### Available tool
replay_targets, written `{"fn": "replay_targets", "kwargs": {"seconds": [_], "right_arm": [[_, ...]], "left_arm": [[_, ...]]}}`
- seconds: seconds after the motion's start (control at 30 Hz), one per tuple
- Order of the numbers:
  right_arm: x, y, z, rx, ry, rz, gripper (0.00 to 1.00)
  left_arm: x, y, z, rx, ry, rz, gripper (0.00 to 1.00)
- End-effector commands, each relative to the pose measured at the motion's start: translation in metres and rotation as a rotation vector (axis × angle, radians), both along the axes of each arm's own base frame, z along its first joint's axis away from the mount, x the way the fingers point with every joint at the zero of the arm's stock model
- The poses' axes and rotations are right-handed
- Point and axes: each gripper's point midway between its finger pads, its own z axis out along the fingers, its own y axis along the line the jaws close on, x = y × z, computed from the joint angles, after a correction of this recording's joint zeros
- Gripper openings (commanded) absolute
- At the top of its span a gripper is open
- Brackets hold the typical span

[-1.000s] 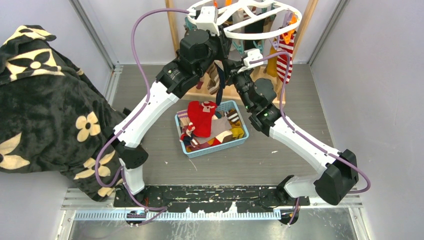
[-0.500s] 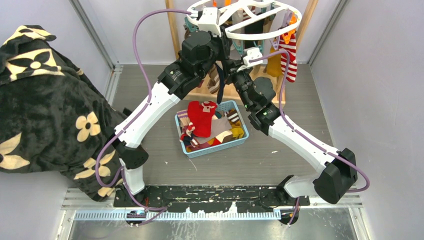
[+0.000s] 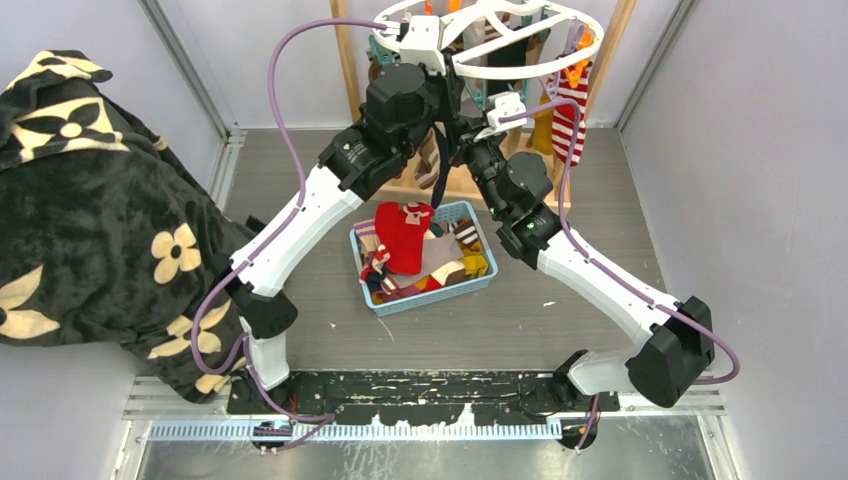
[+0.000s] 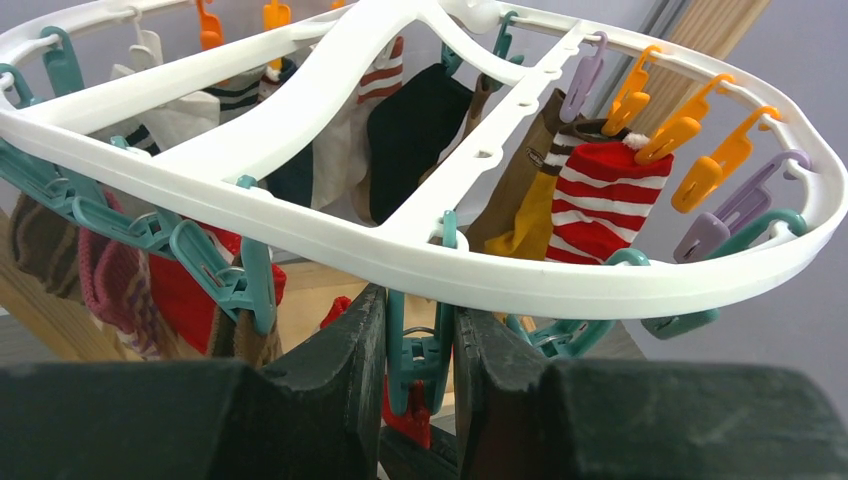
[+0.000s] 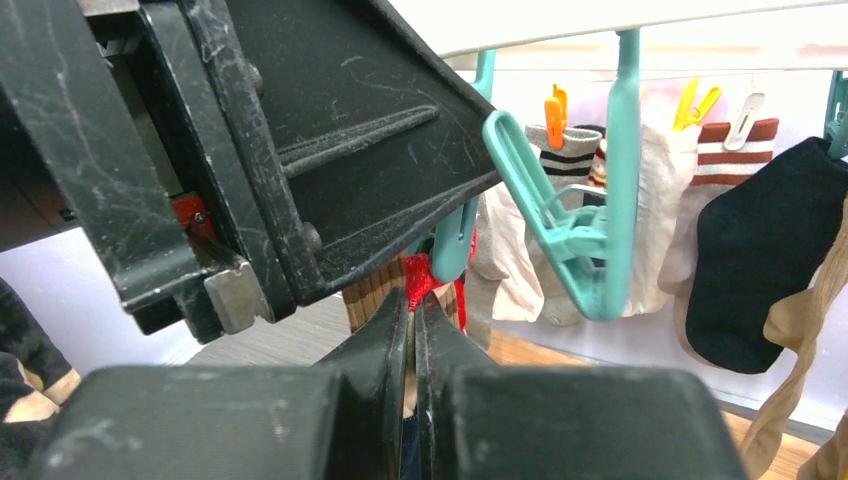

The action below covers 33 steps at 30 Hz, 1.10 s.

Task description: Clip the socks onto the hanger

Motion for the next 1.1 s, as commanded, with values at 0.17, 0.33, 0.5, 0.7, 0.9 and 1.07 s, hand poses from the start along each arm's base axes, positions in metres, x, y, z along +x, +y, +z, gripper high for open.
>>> {"fn": "replay_targets", "kwargs": {"seconds": [0.17,0.33,0.5,0.7,0.9,1.07], "right_arm": [[-0.016,-0.008,0.052,0.074,-0.115,0.012,0.01],[-0.014,-0.005,0.065,0.086,-0.132,0.015,0.01],[-0.011,-0.009,0.068,0.06,-0.148,-0.018,0.01],[-0.012,-0.013,0.064,0.063,-0.143,-0.03,0.01],[-0.014,-0.018,0.055,0.098,-0.12,-0.039,0.01],[-0.014,-0.018,0.054,0.127,-0.113,-0.037,0.01]], "left_arm": [[0.003,0.006,0.019,-0.038,-0.06,0.04,0.0],[0.002,0.006,0.019,-0.037,-0.06,0.04,0.0],[0.002,0.007,0.02,-0.037,-0.063,0.042,0.0],[0.002,0.007,0.02,-0.033,-0.066,0.043,0.02],[0.002,0.008,0.018,-0.03,-0.065,0.047,0.12],[0.0,0.01,0.018,-0.029,-0.063,0.045,0.42]]}}
